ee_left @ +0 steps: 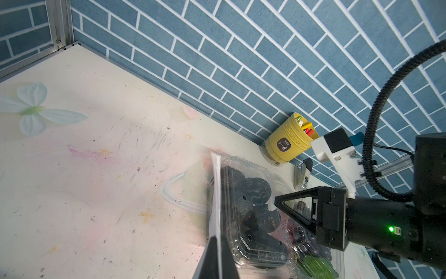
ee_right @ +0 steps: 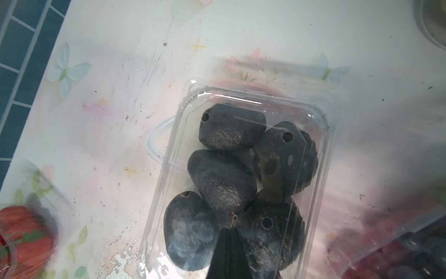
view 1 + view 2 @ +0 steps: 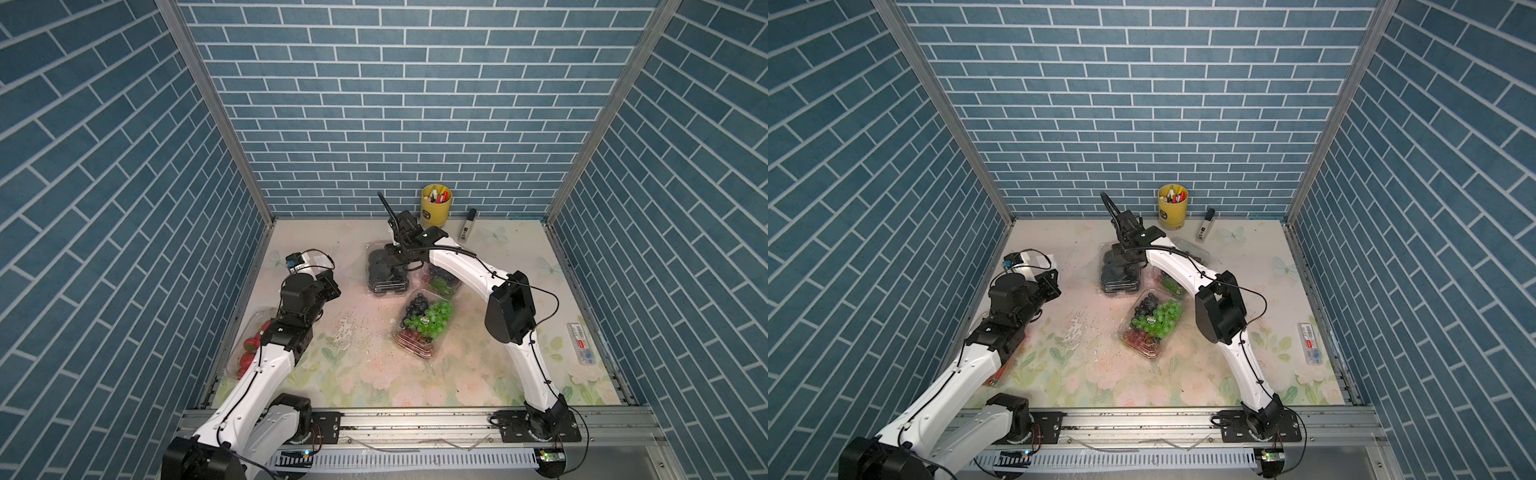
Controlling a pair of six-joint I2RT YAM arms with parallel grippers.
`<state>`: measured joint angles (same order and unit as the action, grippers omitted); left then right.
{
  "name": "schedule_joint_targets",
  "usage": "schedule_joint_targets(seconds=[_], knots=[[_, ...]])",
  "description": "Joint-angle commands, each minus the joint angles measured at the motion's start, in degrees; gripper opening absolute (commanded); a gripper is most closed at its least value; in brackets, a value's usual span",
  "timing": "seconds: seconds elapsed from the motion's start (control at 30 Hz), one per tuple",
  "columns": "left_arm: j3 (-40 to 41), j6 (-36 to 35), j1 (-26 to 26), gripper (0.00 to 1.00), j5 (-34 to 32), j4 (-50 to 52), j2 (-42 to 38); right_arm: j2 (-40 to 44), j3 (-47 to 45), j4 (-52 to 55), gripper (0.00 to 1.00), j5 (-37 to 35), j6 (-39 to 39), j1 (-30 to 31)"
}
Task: Label fruit boxes
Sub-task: Stick the label on the fruit box.
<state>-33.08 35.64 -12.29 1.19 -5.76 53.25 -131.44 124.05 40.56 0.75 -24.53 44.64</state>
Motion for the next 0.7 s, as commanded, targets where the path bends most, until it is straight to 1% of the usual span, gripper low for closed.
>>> schedule_joint_targets(seconds=[0.0, 0.47, 0.63, 0.67], knots=[[0.9, 0.3, -0.2, 0.00, 0.3, 0.0, -0.4, -1.8, 2.7, 3.4, 0.00, -1.1, 2.3, 0.4], [0.8, 0.4, -0.2, 0.00, 0.9, -0.3, 0.6, -4.4, 5.0, 3.6, 0.00, 1.2, 2.1, 1.0], [0.6, 0.4, -0.2, 0.00, 1.0, -0.2, 0.9, -5.0, 5.3, 3.0, 0.00, 3.0, 1.9, 1.1], [0.6, 0.4, -0.2, 0.00, 1.1, -0.2, 0.9, -5.1, 5.4, 3.1, 0.02, 3.1, 1.8, 1.1]])
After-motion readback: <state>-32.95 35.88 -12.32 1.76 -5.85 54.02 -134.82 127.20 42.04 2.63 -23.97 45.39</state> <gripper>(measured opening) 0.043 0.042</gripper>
